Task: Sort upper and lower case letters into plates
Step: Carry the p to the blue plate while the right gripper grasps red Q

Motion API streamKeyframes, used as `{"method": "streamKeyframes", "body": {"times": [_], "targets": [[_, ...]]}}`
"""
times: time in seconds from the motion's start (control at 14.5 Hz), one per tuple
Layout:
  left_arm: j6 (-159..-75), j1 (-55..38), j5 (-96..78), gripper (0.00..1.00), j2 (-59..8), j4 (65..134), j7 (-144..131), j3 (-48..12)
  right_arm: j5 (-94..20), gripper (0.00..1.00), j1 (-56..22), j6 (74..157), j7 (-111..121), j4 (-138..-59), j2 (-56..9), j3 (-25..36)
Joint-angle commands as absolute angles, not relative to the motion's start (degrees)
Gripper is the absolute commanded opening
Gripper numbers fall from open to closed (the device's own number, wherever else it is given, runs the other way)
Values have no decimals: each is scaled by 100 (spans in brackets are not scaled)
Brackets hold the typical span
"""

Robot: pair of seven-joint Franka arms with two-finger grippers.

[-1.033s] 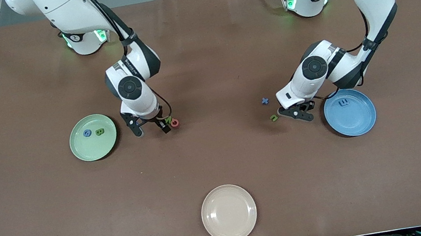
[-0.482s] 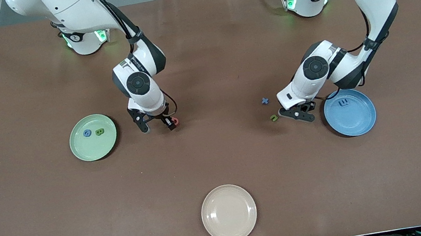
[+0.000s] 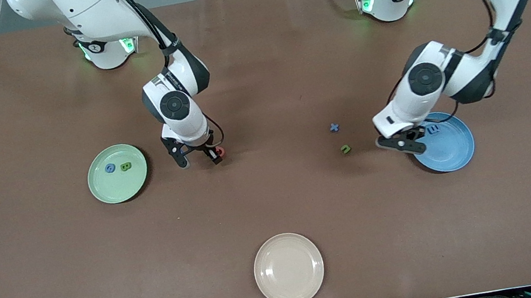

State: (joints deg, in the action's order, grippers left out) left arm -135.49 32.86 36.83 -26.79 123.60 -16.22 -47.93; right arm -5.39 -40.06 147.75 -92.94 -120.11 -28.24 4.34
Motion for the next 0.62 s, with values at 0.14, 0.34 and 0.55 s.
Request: {"method": "streamKeyframes", "body": {"times": [0.14,0.34,0.55], "targets": [[-13395,4560,3841,23,-2645,12445,-486,-5107,-519,75,-3902,14563,-9290,-11716,-2909,448],[-13395,4798,4102,23,-2899,12323,-159,-4932,-466,76,-3902,14572,-9272,-11725,-2909,457],[-13412,4808,4403,23,-3093,12305,-158,-4764,-457,76,-3894,14590,-9167,-11760,-2918,466]]}}
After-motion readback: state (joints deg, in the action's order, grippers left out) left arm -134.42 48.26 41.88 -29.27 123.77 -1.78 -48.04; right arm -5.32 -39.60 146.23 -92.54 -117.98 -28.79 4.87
